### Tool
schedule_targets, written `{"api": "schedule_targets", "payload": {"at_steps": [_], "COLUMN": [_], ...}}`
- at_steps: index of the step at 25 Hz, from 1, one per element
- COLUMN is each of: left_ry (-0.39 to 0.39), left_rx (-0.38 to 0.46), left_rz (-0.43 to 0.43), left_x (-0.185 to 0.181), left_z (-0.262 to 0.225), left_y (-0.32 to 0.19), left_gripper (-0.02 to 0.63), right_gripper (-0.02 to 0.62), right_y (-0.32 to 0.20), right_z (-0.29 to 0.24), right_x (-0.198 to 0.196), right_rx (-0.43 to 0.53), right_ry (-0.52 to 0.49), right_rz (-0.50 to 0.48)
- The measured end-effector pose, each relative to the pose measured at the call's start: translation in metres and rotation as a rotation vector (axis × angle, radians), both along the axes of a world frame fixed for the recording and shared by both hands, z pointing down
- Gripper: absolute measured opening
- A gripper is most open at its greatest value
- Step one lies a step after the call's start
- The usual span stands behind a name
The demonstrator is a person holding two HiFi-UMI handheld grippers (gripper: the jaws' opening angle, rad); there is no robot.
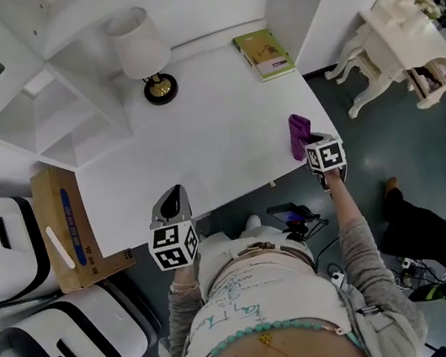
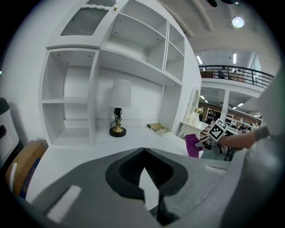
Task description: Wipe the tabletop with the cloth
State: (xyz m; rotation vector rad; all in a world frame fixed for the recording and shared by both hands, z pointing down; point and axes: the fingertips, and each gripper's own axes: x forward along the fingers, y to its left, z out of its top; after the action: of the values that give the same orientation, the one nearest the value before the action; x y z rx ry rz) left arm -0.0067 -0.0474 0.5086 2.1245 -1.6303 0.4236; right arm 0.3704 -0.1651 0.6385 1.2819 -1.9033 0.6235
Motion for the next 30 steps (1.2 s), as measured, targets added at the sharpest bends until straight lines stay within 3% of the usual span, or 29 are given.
{"api": "schedule_targets", "payload": {"at_steps": [16, 30], "left_ry": [0.008, 0.006], "left_rx": [0.003, 0.006], "left_rz": [0.022, 0.022], "left_x": [-0.033, -0.055], "left_z": [0.000, 0.002], "left_y": [-0.002, -0.013], "left_gripper": [0.000, 0.002], "right_gripper": [0.078, 0.078], "right_y": [0.009, 0.015], "right_z": [-0.021, -0.070], "right_x": [-0.128, -0.225], "right_rx": [0.040, 0.108], "right_ry": [-0.091, -0.167], "right_rz": [-0.161, -0.323]}}
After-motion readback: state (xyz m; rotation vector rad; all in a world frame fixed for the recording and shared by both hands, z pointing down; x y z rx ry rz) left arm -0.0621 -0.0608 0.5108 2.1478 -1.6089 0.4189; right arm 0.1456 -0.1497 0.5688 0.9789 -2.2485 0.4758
